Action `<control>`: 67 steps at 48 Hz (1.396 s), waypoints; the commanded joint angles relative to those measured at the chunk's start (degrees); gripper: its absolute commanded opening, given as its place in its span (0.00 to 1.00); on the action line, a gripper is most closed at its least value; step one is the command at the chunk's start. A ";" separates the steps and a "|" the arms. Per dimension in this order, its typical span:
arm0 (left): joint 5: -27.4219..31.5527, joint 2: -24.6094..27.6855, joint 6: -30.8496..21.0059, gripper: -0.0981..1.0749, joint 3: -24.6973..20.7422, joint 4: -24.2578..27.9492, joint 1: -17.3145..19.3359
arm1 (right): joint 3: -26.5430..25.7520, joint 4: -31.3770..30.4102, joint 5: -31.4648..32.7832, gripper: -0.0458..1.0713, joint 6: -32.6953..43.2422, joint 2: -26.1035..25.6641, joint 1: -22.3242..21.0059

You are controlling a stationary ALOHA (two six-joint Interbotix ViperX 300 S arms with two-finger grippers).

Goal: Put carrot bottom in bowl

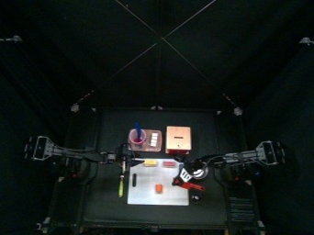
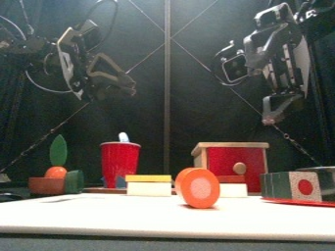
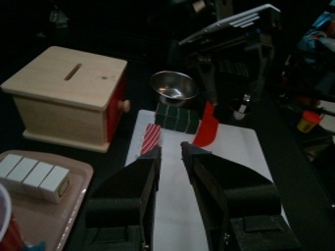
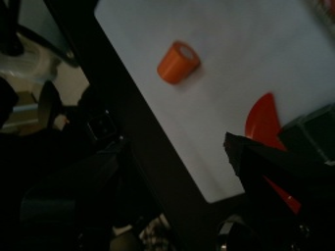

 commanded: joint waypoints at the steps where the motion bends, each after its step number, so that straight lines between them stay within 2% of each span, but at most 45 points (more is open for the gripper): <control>1: -0.09 -0.26 0.09 0.66 -0.18 0.53 0.88 | -3.08 0.79 4.66 0.96 1.85 3.25 -0.18; 4: 0.00 -0.26 0.09 0.66 0.18 0.97 1.32 | -4.22 -0.44 5.45 0.96 4.83 4.92 -0.35; 9: 0.44 -0.35 0.00 0.66 0.70 0.97 1.67 | -6.42 -5.98 5.98 0.96 11.51 6.77 0.09; 20: 0.70 -0.53 0.09 0.66 1.32 1.05 1.67 | -12.48 -21.80 6.06 0.96 34.19 10.72 2.90; 25: 0.62 -0.53 0.18 0.66 1.32 1.05 1.76 | -14.85 -26.89 6.33 0.96 44.12 13.27 4.83; 30: 0.62 -0.53 0.35 0.66 1.49 1.05 1.93 | -17.23 -30.15 6.24 0.96 50.80 15.47 6.33; 50: 0.62 -0.53 0.26 0.66 2.46 1.05 2.99 | -24.79 -32.96 6.06 0.96 62.67 24.52 6.50; 67: 0.62 -0.62 0.44 0.66 3.69 1.85 4.13 | -26.63 -34.10 6.42 0.96 71.10 28.39 6.86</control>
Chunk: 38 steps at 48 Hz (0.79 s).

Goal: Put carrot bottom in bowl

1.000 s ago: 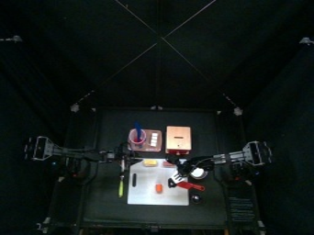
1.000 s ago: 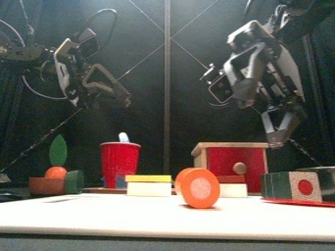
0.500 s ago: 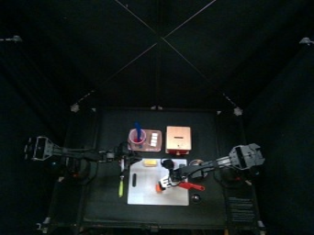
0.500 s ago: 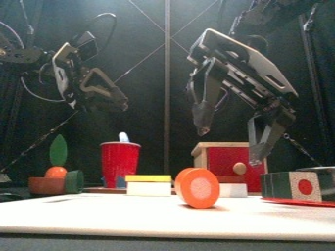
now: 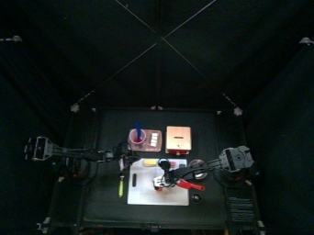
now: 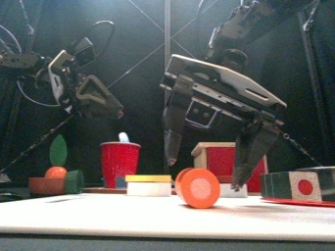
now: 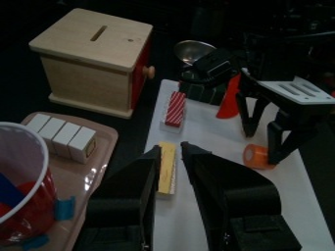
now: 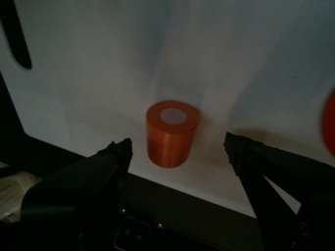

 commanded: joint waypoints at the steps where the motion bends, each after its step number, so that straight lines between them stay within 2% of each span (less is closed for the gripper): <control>1: -0.26 -0.44 0.18 0.66 -0.70 0.97 0.70 | -1.85 -0.35 0.00 0.96 1.58 -0.35 0.09; 9: -0.26 -0.44 0.18 0.66 -0.97 3.69 1.49 | -3.43 -1.05 0.35 0.96 4.48 1.32 0.09; 19: -0.26 -0.44 0.09 0.66 -0.88 6.33 2.81 | -5.62 -1.41 3.69 0.96 4.48 3.34 0.18; 38: -0.18 -0.35 0.00 0.66 -0.35 6.42 3.08 | -8.88 -2.37 10.46 0.96 4.48 4.13 0.18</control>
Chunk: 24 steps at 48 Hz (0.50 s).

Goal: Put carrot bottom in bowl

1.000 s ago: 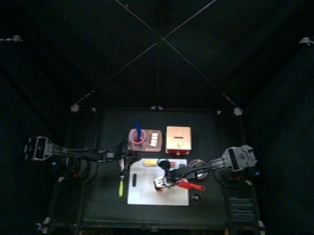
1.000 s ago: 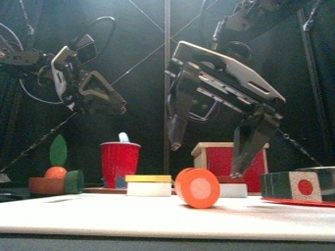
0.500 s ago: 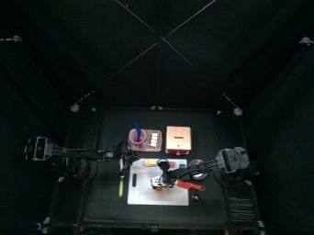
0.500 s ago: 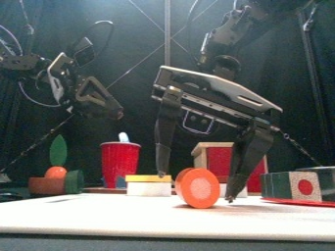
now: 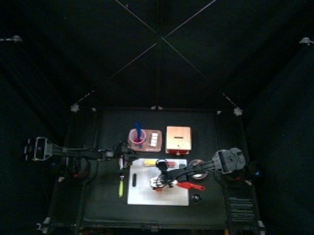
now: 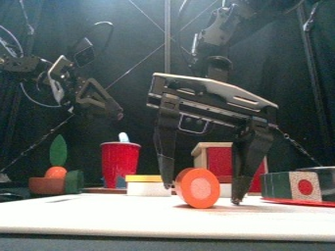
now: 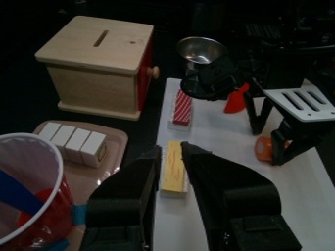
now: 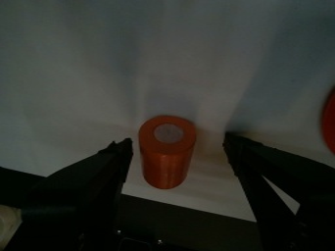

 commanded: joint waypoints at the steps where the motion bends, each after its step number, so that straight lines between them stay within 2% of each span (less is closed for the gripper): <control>1: -0.18 -0.35 0.00 0.66 -0.35 0.09 0.26 | -1.76 -0.09 0.79 0.96 0.09 -1.32 0.09; 24: -0.26 -0.70 0.09 0.66 1.58 0.18 0.97 | -5.10 0.35 1.76 0.96 0.09 0.88 0.09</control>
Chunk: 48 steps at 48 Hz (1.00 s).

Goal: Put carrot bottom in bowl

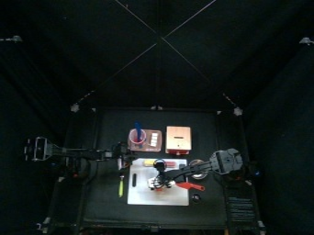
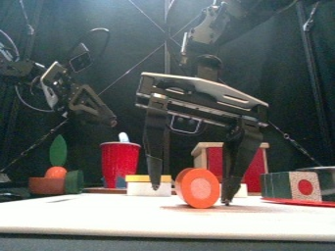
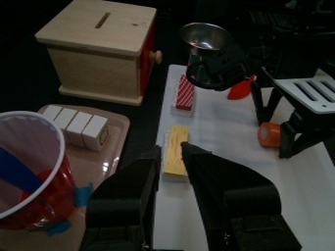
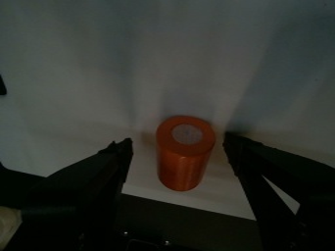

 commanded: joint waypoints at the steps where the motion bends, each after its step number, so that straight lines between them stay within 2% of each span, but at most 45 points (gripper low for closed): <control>1: -0.35 -0.53 0.09 0.66 -0.62 0.18 0.53 | -1.58 0.09 0.35 0.95 0.09 -1.32 0.09; 6: -0.35 -0.53 0.09 0.66 -0.53 0.18 0.70 | -1.93 0.09 1.05 0.89 0.09 -1.32 0.09; 17: -0.26 -0.53 0.00 0.66 0.00 0.09 0.70 | -1.93 0.00 1.14 0.65 -0.09 -0.62 0.18; 26: -0.35 -0.70 -0.09 0.66 0.09 0.09 0.70 | -1.93 -0.70 2.55 0.64 -0.97 -1.32 0.00; 36: -0.35 -1.41 -0.09 0.66 -0.18 0.00 0.70 | 1.67 -4.48 9.23 0.64 -1.14 -8.96 -0.44; 48: -0.35 -1.76 -0.35 0.66 -0.35 -1.41 0.70 | 12.30 -7.21 15.21 0.64 -1.05 -22.15 -2.29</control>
